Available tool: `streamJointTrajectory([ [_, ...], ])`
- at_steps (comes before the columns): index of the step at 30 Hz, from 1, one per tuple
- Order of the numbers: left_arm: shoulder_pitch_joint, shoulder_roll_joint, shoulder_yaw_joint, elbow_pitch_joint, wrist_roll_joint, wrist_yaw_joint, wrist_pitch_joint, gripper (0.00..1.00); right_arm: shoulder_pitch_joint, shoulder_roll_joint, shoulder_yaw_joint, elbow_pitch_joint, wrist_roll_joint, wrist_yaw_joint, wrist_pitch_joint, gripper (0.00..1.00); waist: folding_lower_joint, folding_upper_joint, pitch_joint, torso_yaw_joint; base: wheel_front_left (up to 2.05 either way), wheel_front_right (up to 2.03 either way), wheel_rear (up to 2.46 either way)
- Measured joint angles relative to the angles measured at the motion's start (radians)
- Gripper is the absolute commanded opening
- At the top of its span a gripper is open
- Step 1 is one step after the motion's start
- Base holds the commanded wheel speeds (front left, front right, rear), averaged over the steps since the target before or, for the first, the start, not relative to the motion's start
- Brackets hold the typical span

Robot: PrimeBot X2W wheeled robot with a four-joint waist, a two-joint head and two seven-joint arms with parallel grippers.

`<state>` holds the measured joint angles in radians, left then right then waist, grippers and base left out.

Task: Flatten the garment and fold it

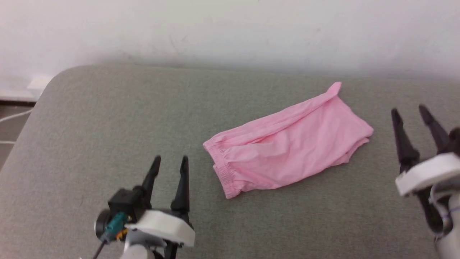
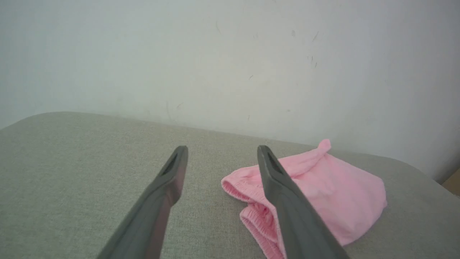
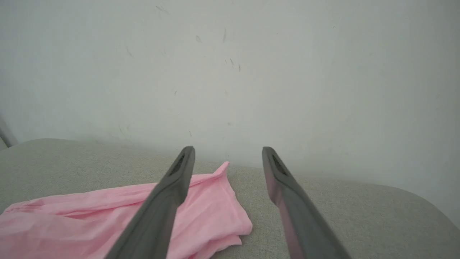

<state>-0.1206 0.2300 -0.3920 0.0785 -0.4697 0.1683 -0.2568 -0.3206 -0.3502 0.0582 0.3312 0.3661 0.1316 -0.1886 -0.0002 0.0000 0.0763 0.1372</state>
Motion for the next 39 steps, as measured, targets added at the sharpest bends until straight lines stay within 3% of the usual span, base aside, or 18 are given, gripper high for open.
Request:
streamJointTrajectory([
  [6, 0.085, -0.031, -0.041, 0.073, 0.008, -0.027, 0.015, 1.00, 0.208, 0.147, -0.165, -0.160, -0.091, 0.000, -0.007, 1.00, 0.0000, 0.0000, -0.040, -0.048, 0.00, 0.00, 0.00],
  [12, 0.076, -0.048, -0.072, 0.120, 0.000, -0.034, 0.112, 1.00, 0.332, 0.264, -0.239, -0.325, -0.153, 0.000, -0.004, 1.00, 0.0001, 0.0000, -0.045, -0.093, 0.00, 0.00, 0.00],
  [22, -0.027, -0.054, -0.064, 0.198, -0.011, 0.009, 0.241, 1.00, 0.351, 0.290, -0.218, -0.437, -0.165, 0.000, 0.040, 1.00, 0.0003, 0.0000, 0.008, -0.157, 0.00, 0.00, 0.00],
  [32, -0.079, -0.052, -0.060, 0.266, -0.023, 0.071, 0.368, 1.00, 0.349, 0.294, -0.214, -0.438, -0.166, 0.000, 0.037, 1.00, 0.0003, 0.0000, 0.083, -0.192, 0.00, 0.00, 0.00],
  [36, -0.111, -0.044, -0.081, 0.272, -0.020, 0.070, 0.433, 1.00, 0.342, 0.295, -0.212, -0.432, -0.165, 0.000, 0.032, 1.00, 0.0001, 0.0000, 0.106, -0.197, 0.00, 0.00, 0.00],
  [38, -0.119, -0.041, -0.090, 0.269, -0.021, 0.064, 0.458, 0.00, 0.335, 0.295, -0.209, -0.428, -0.166, 0.000, 0.030, 1.00, 0.0001, 0.0000, 0.113, -0.196, 0.00, 0.00, 0.00],
  [39, -0.125, -0.038, -0.092, 0.268, -0.022, 0.060, 0.465, 0.00, 0.331, 0.295, -0.207, -0.426, -0.166, 0.000, 0.030, 1.00, 0.0002, 0.0000, 0.115, -0.194, 0.00, 0.00, 0.00],
])
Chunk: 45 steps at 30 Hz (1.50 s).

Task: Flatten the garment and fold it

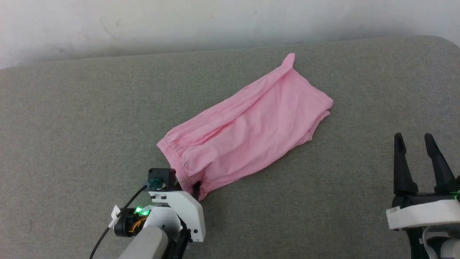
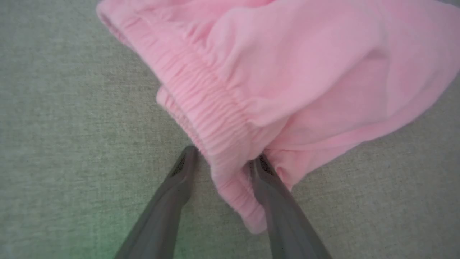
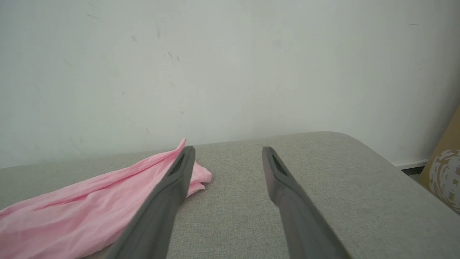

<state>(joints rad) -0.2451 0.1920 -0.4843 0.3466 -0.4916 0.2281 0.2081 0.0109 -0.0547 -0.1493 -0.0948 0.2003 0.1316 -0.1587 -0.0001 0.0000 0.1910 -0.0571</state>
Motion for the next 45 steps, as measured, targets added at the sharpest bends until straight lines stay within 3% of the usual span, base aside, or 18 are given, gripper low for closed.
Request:
streamJointTrajectory([
  [8, 0.002, -0.012, -0.008, -0.021, -0.006, -0.026, -0.065, 0.00, -0.048, -0.046, 0.040, -0.002, -0.015, 0.000, 0.098, 1.00, 0.0002, 0.0000, -0.012, 0.041, 0.00, 0.00, 0.00],
  [15, 0.011, -0.013, -0.042, -0.124, 0.016, -0.053, -0.122, 0.00, -0.196, -0.128, 0.078, 0.101, 0.044, 0.000, 0.465, 1.00, 0.0002, 0.0000, -0.013, 0.108, 0.00, 0.00, 0.00],
  [18, 0.009, -0.013, -0.061, -0.165, 0.029, -0.064, -0.124, 0.00, -0.305, -0.150, 0.082, 0.193, 0.062, 0.000, 0.638, 1.00, 0.0002, 0.0000, -0.001, 0.137, 0.00, 0.00, 0.00],
  [22, -0.011, -0.017, -0.089, -0.203, 0.047, -0.074, -0.125, 0.00, -0.459, -0.149, 0.037, 0.343, 0.086, 0.000, 0.778, 1.00, 0.0003, 0.0000, 0.024, 0.173, 0.00, 0.00, 0.00],
  [31, -0.033, -0.044, -0.141, -0.210, 0.070, -0.087, -0.127, 0.00, -0.638, -0.166, 0.000, 0.635, -0.076, 0.000, 0.864, 1.00, 0.0002, 0.0000, 0.078, 0.248, 0.00, 0.00, 0.00],
  [37, -0.046, -0.051, -0.150, -0.202, 0.071, -0.088, -0.131, 0.00, -0.668, -0.183, 0.055, 0.723, -0.065, 0.000, 0.886, 1.00, -0.0001, 0.0000, 0.101, 0.276, 0.00, 0.00, 0.00],
  [38, -0.048, -0.052, -0.150, -0.199, 0.071, -0.088, -0.132, 0.00, -0.674, -0.189, 0.064, 0.729, -0.061, 0.000, 0.884, 0.74, -0.0001, 0.0000, 0.104, 0.278, 0.00, 0.00, 0.00],
  [39, -0.049, -0.052, -0.150, -0.197, 0.071, -0.088, -0.135, 0.00, -0.678, -0.194, 0.072, 0.735, -0.057, 0.000, 0.878, 0.26, 0.0000, 0.0000, 0.106, 0.279, 0.00, 0.00, 0.00],
  [40, -0.049, -0.052, -0.150, -0.194, 0.071, -0.088, -0.137, 0.00, -0.681, -0.199, 0.089, 0.741, -0.055, 0.000, 0.871, 0.00, -0.0001, 0.0000, 0.108, 0.280, 0.00, 0.00, 0.00],
  [45, -0.049, -0.045, -0.149, -0.180, 0.071, -0.086, -0.138, 0.00, -0.681, -0.202, 0.133, 0.767, -0.018, 0.001, 0.811, 0.00, 0.0000, 0.0000, 0.098, 0.271, 0.00, 0.00, 0.00],
])
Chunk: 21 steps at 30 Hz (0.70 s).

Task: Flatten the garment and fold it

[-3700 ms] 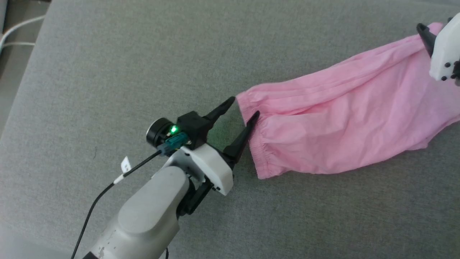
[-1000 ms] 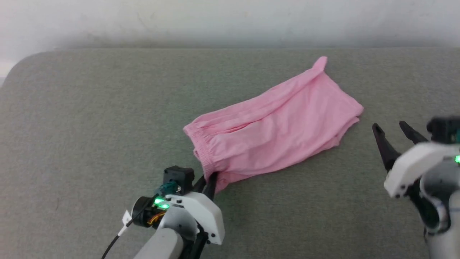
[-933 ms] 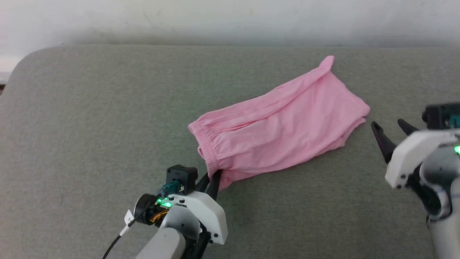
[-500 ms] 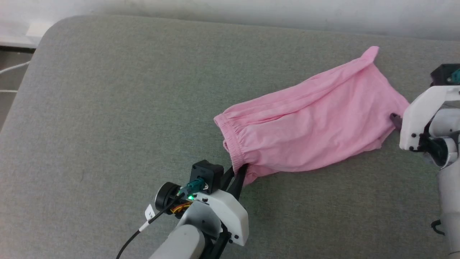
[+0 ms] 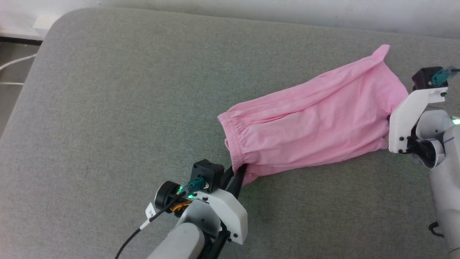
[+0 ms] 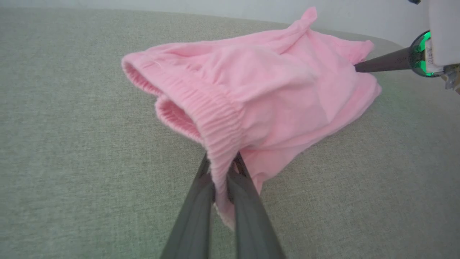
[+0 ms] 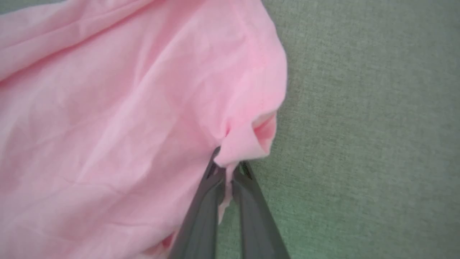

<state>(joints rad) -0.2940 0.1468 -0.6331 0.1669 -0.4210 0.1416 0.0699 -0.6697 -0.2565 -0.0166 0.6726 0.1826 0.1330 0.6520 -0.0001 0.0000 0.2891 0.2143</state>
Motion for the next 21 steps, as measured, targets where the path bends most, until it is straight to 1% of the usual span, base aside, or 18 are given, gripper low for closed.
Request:
streamJointTrajectory([
  [4, 0.000, 0.010, 0.008, 0.011, -0.003, 0.001, -0.001, 0.00, 0.017, -0.012, 0.017, 0.010, 0.057, 0.000, -0.057, 0.00, 0.0001, 0.0000, -0.020, -0.010, 0.00, 0.00, 0.00],
  [7, 0.002, 0.022, 0.017, 0.015, -0.011, 0.002, -0.003, 0.00, 0.047, -0.027, 0.026, 0.005, 0.126, 0.000, -0.081, 0.00, 0.0001, 0.0000, -0.042, -0.019, 0.00, 0.00, 0.00],
  [11, 0.017, 0.054, 0.026, 0.017, -0.015, 0.002, -0.004, 0.00, 0.113, -0.053, 0.042, -0.043, 0.202, 0.000, -0.093, 0.00, 0.0000, 0.0000, -0.078, -0.033, 0.00, 0.00, 0.00],
  [15, 0.052, 0.085, 0.027, 0.010, -0.022, 0.001, 0.002, 0.00, 0.214, -0.066, 0.040, -0.139, 0.262, 0.000, -0.098, 0.00, 0.0000, 0.0000, -0.121, -0.047, 0.00, 0.00, 0.00],
  [21, 0.123, 0.130, 0.021, -0.012, -0.037, 0.001, 0.029, 0.00, 0.433, -0.040, 0.005, -0.352, 0.314, 0.000, -0.066, 0.00, -0.0001, 0.0000, -0.186, -0.075, 0.00, 0.00, 0.00],
])
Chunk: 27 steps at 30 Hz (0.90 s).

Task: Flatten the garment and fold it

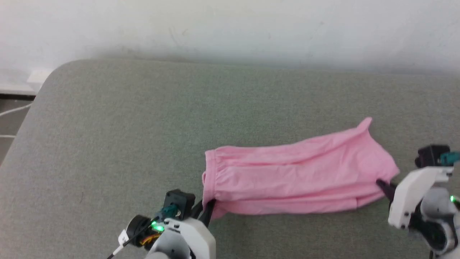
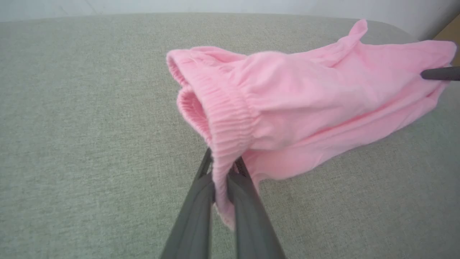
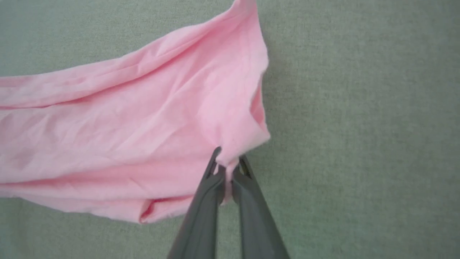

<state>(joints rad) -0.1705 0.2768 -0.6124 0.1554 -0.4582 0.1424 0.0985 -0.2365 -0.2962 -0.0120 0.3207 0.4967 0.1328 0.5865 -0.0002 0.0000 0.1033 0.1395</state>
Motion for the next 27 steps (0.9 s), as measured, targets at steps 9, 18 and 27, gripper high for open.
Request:
streamJointTrajectory([
  [9, 0.118, 0.051, -0.001, -0.029, -0.059, 0.000, 0.056, 0.00, 0.336, 0.123, -0.111, -0.328, -0.014, -0.001, 0.101, 0.00, -0.0001, 0.0000, -0.068, -0.049, 0.00, 0.00, 0.00],
  [18, 0.148, 0.061, -0.012, 0.025, -0.097, -0.011, 0.095, 0.00, 0.405, 0.169, -0.120, -0.343, -0.067, -0.001, 0.095, 0.00, 0.0002, 0.0000, -0.058, -0.075, 0.00, 0.00, 0.00],
  [27, 0.131, 0.064, -0.013, 0.050, -0.089, -0.026, 0.051, 1.00, 0.389, 0.133, -0.125, -0.315, -0.100, -0.001, 0.034, 1.00, 0.0002, 0.0000, -0.077, -0.064, 0.00, 0.00, 0.00],
])
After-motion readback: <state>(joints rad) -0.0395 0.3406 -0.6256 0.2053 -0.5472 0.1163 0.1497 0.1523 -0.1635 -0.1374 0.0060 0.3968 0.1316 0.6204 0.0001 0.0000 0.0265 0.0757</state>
